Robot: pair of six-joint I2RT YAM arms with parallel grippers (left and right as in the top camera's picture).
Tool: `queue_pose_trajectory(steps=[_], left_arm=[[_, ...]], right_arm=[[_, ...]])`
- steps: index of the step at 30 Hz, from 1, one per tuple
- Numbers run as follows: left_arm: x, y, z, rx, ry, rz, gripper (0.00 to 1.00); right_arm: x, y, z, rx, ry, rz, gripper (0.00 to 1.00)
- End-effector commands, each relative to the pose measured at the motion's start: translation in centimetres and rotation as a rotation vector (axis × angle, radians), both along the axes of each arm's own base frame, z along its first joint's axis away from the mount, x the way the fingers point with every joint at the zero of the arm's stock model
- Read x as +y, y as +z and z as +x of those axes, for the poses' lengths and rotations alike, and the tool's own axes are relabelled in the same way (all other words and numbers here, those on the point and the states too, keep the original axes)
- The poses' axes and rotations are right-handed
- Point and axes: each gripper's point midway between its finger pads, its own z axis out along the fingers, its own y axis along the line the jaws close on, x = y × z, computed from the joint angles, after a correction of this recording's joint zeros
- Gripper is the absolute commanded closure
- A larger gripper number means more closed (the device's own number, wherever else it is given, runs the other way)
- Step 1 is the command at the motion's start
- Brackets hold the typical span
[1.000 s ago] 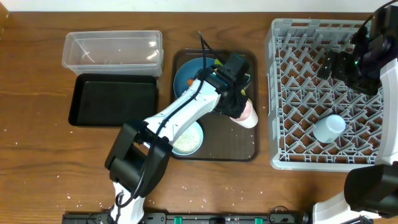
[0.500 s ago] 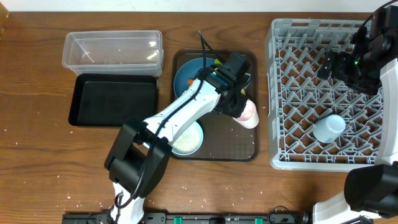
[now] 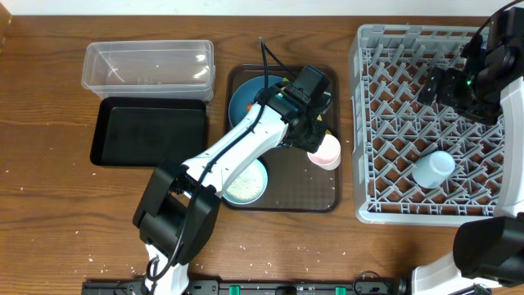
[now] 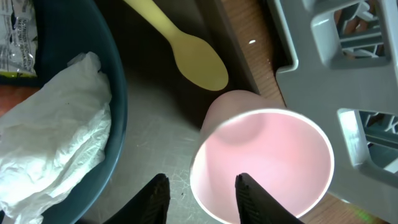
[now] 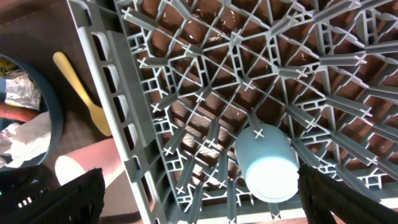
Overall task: Sort waste into correct bins and load items into the dishwasher rack
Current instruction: 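Reach the left gripper to the pink cup and grasp it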
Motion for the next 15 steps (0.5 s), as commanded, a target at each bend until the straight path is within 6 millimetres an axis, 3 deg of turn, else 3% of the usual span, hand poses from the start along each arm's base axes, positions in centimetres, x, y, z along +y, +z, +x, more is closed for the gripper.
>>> queue_pose_trajectory(steps=[1,8,15], left_arm=[[0.0,0.2,0.4,-0.015,-0.004,0.009,0.61],[0.0,-2.2,0.4,0.023,-0.005,0.039,0.58],[-0.3,-2.8,0.7,0.018,-0.004,0.034,0.57]], right_arm=[[0.2,0.5,0.2,-0.017,0.017,-0.005,0.03],[0.2,0.5,0.2,-0.016,0.017,-0.005,0.03],[0.2,0.5,0.2,-0.016,0.017,-0.005,0.03]])
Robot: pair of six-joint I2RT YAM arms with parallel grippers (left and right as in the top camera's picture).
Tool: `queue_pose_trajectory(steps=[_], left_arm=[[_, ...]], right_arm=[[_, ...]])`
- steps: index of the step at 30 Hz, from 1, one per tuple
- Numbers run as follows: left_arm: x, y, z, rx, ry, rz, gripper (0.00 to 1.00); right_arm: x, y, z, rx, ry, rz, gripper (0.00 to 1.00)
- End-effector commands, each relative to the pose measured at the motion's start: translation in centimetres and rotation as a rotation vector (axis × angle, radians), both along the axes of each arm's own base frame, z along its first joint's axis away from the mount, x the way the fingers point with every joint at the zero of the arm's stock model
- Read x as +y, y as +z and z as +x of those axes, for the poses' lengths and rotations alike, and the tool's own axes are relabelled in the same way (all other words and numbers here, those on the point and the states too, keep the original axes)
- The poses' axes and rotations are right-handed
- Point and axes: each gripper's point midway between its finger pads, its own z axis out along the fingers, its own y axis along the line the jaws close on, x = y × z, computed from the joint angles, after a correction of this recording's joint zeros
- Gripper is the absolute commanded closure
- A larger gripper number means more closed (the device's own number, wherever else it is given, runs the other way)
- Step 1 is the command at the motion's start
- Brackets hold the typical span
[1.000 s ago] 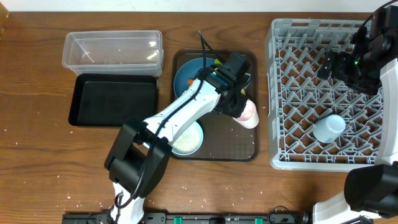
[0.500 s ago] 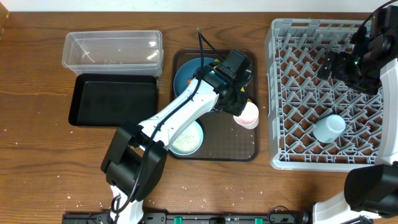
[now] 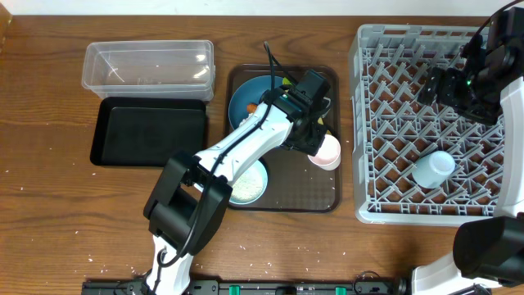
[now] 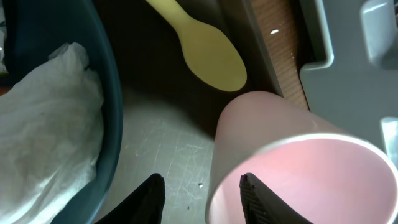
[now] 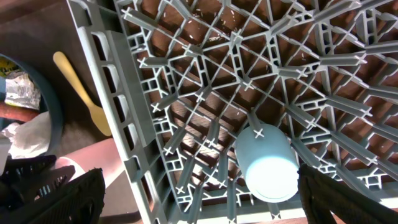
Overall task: Sort waste into correct bins and load items into the dishwasher rack
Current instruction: 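Reach the left gripper to the pink cup and grasp it, then lift the pink cup and hand it to the right gripper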
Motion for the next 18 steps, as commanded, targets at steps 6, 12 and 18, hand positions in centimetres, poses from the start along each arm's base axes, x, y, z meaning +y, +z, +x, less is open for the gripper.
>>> queue_pose_trajectory(steps=[6,12,18], left_arm=[[-0.5,-0.1,0.4,-0.009,-0.01,-0.011,0.57],[-1.4,-0.9,-0.1,0.035,-0.03,-0.05,0.74],[-1.0,-0.1,0.5,0.032,0.011,-0.067,0.94]], right_arm=[[0.2,0.5,0.2,-0.017,0.016,-0.005,0.03],[0.2,0.5,0.2,-0.017,0.016,-0.005,0.03],[0.2,0.6,0.3,-0.021,0.016,-0.006,0.03]])
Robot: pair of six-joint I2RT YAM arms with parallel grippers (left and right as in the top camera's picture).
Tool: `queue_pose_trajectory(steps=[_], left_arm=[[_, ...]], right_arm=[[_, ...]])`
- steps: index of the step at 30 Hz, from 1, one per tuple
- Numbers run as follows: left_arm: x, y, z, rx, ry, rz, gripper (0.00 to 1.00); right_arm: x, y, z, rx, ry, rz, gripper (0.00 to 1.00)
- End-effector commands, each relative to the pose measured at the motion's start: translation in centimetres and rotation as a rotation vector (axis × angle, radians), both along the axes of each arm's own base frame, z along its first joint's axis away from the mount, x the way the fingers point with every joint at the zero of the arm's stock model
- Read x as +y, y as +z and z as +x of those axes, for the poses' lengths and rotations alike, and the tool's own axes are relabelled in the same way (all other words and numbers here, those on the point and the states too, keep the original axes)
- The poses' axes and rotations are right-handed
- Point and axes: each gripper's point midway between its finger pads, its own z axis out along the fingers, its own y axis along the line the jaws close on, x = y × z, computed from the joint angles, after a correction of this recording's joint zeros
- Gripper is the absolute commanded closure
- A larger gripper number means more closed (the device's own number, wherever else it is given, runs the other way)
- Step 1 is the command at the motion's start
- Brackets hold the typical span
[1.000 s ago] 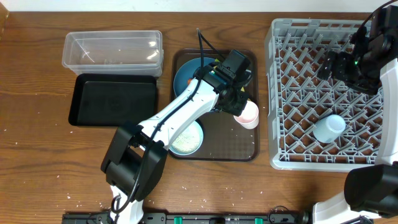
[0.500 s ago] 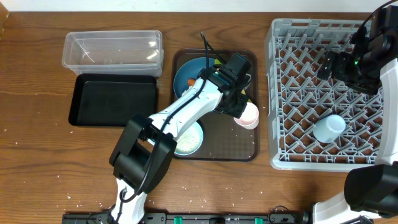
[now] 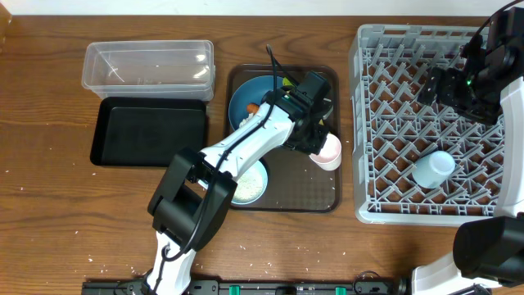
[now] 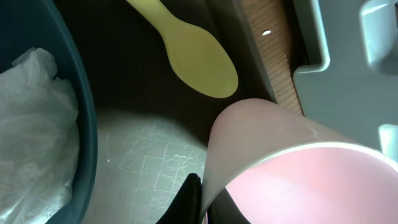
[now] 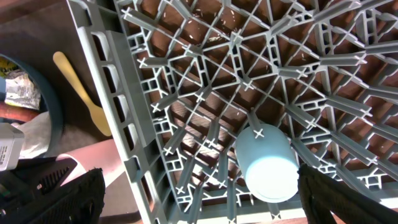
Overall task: Sort waste into correct bins and load items into the dishwasher rack
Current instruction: 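Lift the pink cup and hand it to the right gripper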
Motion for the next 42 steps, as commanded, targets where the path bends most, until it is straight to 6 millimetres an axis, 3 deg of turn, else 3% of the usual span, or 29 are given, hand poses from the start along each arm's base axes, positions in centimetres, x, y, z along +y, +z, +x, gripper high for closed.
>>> queue_pose_trajectory(steps=[1,5,8,13,16,23,28,42], left_arm=[[0.1,1.5,0.8,-0.002,0.033,-0.044,0.94],[1.8,6.0,2.3,-0.002,0.11,-0.161,0.94],[3.7,11.1,3.5,0.011,0.147,-0.35,0.94],[8.0,17.8,4.9,0.061,0.184,-0.645,0.94],[9.8,20.3,4.9,0.115,0.165,-0.798,0.94],[10.1,23.0,3.7,0.185,0.09,-0.954,0.94],[9.7,25.0,2.9,0.221,0.017,-1.052,0.94],[9.5,26.6,3.8,0.211,0.0,-1.09,0.94]], right_arm=[[0.2,0.6,0.3,-0.021,0.016,-0.006,0.03],[0.2,0.6,0.3,-0.022,0.017,-0.004,0.03],[1.8,1.0,0.9,-0.059,0.064,0.078,0.04],[9.4,4.7,2.8,-0.291,0.407,0.429,0.03],[13.7,7.4,3.1,-0.434,0.6,0.595,0.01],[21.1,12.4,2.1,-0.664,0.916,0.851,0.01],[24.9,13.7,1.6,-0.721,1.04,0.865,0.01],[28.8,13.7,-0.5,-0.699,1.142,0.903,0.06]])
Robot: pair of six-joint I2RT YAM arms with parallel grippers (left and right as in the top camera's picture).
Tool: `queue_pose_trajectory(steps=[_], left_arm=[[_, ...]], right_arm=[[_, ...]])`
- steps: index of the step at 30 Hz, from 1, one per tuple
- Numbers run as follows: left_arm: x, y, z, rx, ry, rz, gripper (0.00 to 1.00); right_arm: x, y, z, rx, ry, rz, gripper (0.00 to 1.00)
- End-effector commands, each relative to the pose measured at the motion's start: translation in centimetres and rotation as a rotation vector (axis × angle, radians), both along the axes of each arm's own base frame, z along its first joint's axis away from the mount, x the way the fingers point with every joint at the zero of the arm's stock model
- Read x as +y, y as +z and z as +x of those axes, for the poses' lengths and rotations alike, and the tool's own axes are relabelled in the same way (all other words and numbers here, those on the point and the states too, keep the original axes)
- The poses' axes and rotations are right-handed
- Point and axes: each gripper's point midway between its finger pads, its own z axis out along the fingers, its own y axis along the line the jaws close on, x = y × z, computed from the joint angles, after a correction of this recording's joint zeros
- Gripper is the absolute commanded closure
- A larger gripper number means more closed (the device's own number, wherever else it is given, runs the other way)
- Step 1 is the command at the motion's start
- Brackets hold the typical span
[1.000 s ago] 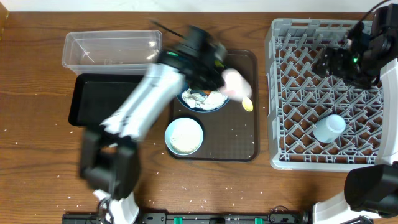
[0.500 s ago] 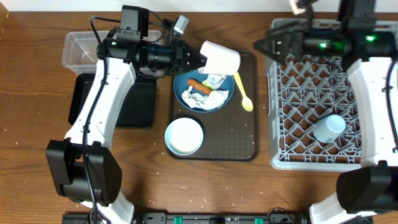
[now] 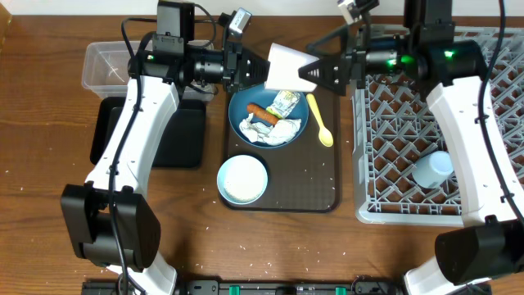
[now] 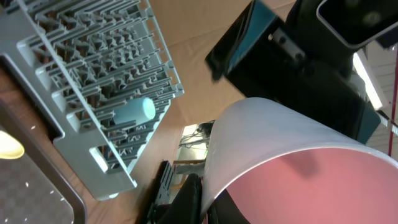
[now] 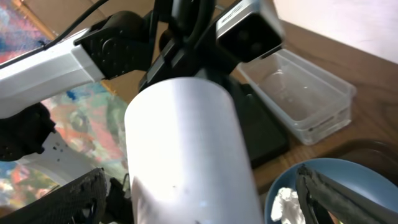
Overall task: Sort waste into correct bins and load items into the dishwasher rack
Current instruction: 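Lift the pink cup and hand it to the right gripper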
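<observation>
A pink cup (image 3: 285, 65), white outside, hangs on its side in the air over the back of the brown tray (image 3: 303, 188). My left gripper (image 3: 246, 70) is shut on its rim (image 4: 280, 143), one finger inside and one outside. From the right, my right gripper (image 3: 315, 72) stands open with the cup's closed end (image 5: 186, 149) between its spread fingers (image 5: 81, 199). On the tray are a blue bowl (image 3: 237, 102) holding a sausage, a napkin and a wrapper, a yellow spoon (image 3: 319, 123) and a white bowl (image 3: 242, 179).
The grey dishwasher rack (image 3: 409, 197) fills the right side, with a light blue cup (image 3: 431, 168) lying in it. A clear plastic bin (image 3: 110, 65) sits at the back left, a black tray (image 3: 98, 139) in front of it, partly under my left arm.
The pink cup lay on the tray's right side in my left gripper; now it is high over the tray's back. My right gripper, then over the rack, is now open around the cup's base.
My left gripper was open at the rim of the pink cup lying on the tray, then closer in, then shut on the rim. The right arm stayed over the rack throughout. Now both grippers meet at the lifted cup.
</observation>
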Motion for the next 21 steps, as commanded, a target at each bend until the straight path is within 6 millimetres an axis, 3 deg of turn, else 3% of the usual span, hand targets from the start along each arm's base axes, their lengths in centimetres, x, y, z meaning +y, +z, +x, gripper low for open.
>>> queue_pose_trajectory(steps=[1,9,16,21], left_arm=[[-0.02,0.7,-0.07,0.034,-0.017,-0.024,0.94],[-0.09,1.18,0.31,0.024,-0.014,-0.03,0.94],[-0.13,1.17,0.3,0.022,-0.014,-0.03,0.94],[-0.12,1.13,0.36,0.018,-0.011,-0.028,0.92]], right_arm=[[1.04,-0.02,-1.11,0.016,0.048,0.016,0.07],[1.44,-0.79,-1.37,0.011,0.064,0.012,0.15],[1.5,-0.45,-1.05,-0.026,0.064,0.019,0.3],[1.22,-0.35,-0.76,-0.037,0.056,0.021,0.36]])
